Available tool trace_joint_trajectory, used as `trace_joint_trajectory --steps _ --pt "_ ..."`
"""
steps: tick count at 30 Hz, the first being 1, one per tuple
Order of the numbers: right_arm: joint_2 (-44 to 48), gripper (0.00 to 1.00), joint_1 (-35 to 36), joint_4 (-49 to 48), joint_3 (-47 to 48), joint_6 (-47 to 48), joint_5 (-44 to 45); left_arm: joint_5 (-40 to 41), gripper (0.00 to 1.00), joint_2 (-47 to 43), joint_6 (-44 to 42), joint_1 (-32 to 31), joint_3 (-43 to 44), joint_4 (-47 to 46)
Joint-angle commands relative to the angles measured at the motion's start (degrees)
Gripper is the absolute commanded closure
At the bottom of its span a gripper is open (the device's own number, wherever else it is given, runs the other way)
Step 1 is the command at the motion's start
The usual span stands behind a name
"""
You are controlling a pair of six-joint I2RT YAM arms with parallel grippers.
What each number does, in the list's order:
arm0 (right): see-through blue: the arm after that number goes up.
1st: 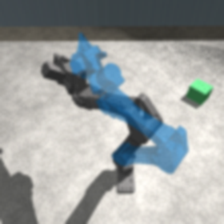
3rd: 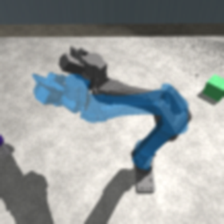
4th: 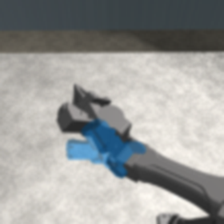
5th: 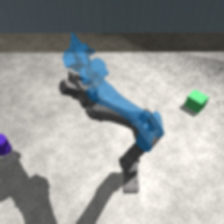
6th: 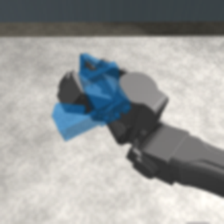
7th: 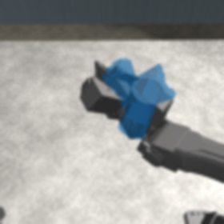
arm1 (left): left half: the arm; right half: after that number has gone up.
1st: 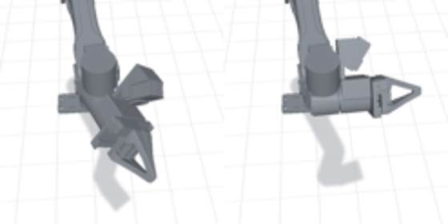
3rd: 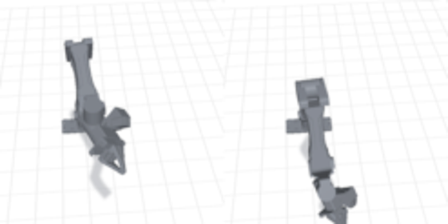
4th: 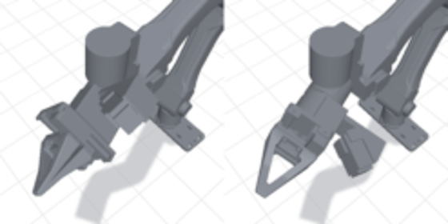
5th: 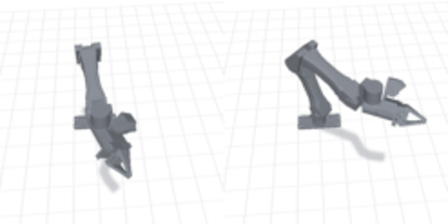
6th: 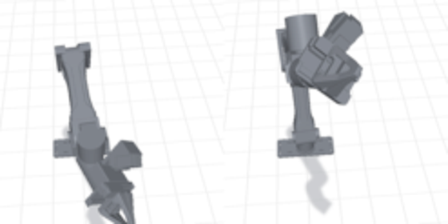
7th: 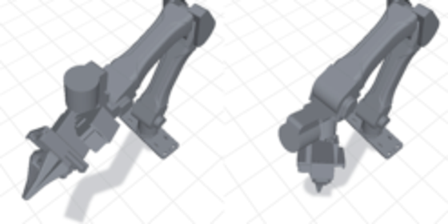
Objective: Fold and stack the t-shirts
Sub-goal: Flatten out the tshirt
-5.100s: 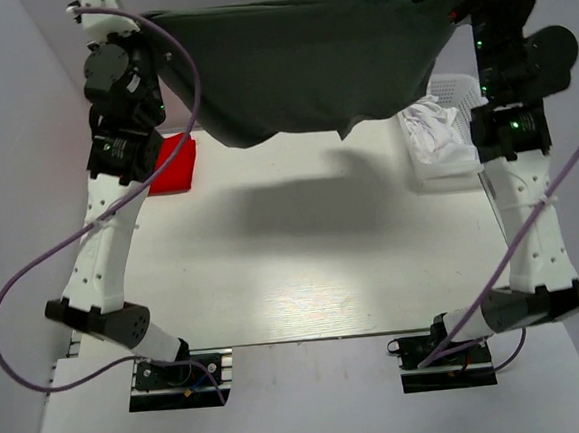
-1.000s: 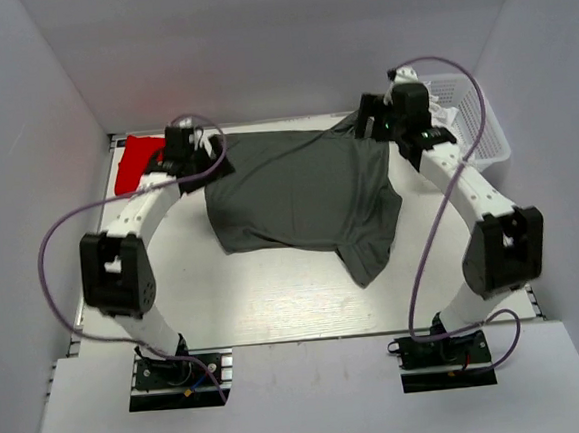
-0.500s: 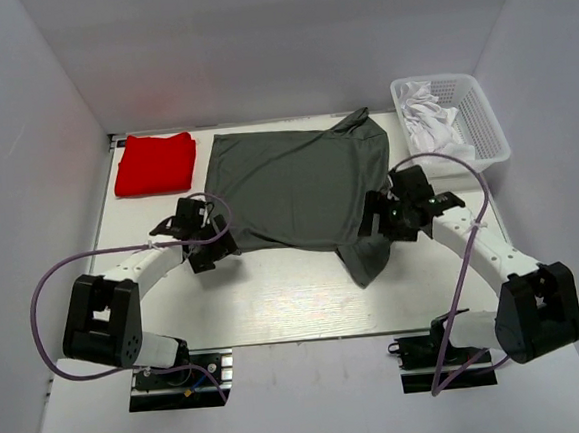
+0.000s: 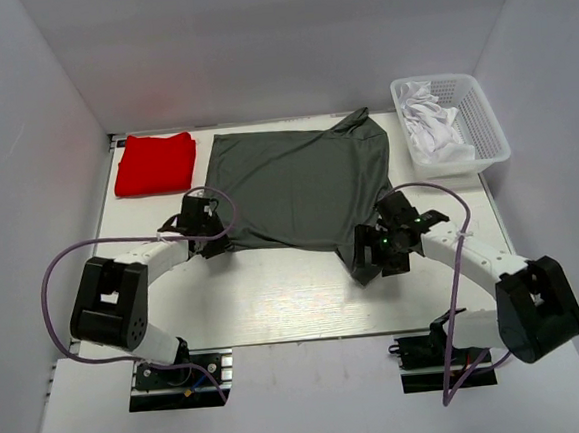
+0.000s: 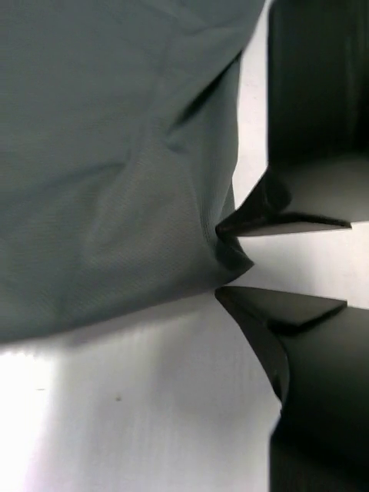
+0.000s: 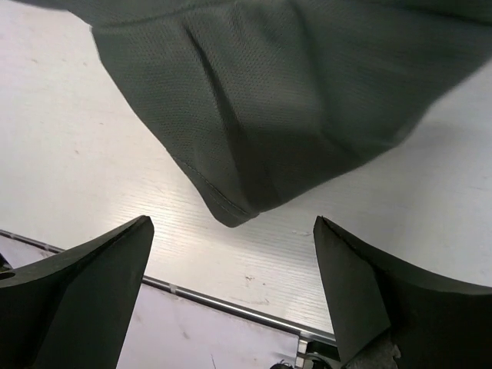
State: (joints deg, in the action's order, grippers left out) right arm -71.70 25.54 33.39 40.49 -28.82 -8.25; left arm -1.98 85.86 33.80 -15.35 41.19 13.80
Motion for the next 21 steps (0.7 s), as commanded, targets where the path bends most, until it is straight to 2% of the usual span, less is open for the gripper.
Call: trace_joint_trajectory --steps 1,4,5,7,8,9,11,12,13,17,21 --pt "-3.43 0.1 1.44 -2.97 -1.03 -1.59 -1.33 2.51 0.59 1.75 -1.28 -0.2 1.61 -4.3" --pt "-6.07 0.1 2.93 -3.15 -0.5 -3.34 0.42 2.51 0.72 3.69 -1.81 -0.2 2.92 -5.01" --pt "-6.78 0.1 3.55 -2.37 -0.41 -3.87 1.47 2.51 0.85 5.0 -1.81 -0.2 2.93 -5.01" --pt "-7.48 0.16 4.08 -1.92 0.03 -6.07 5.51 2.51 1.0 5.54 -1.81 -0.2 4.42 -4.49" --pt "-8.71 0.2 4.69 -0.62 0.46 -6.86 6.74 2.51 1.0 6.24 -1.81 -0.2 4.43 -3.79" --pt "-8.89 0.34 4.96 -0.26 0.64 -8.69 7.89 2.51 1.0 6.24 -1.81 -0.2 5.12 -3.78" --pt "-9.77 0.53 5.48 0.18 0.99 -10.37 11.23 2.51 1.0 5.55 -1.81 -0.2 5.13 -3.78" --pt "-9.95 0.71 5.57 0.8 1.17 -11.16 11.67 2.51 1.0 5.02 -1.81 -0.2 4.61 -3.78" --pt "-9.69 1.0 5.57 1.15 1.69 -11.52 11.94 2.51 1.0 4.23 -1.81 -0.2 4.6 -3.17" --pt "-7.06 1.0 5.49 2.03 5.47 -10.29 10.19 3.03 1.0 -2.35 -0.75 -0.2 6.18 2.62" --pt "1.09 1.0 5.05 3.61 12.58 -7.66 8.87 2.42 1.0 -7.18 -0.05 -0.2 12.23 14.9"
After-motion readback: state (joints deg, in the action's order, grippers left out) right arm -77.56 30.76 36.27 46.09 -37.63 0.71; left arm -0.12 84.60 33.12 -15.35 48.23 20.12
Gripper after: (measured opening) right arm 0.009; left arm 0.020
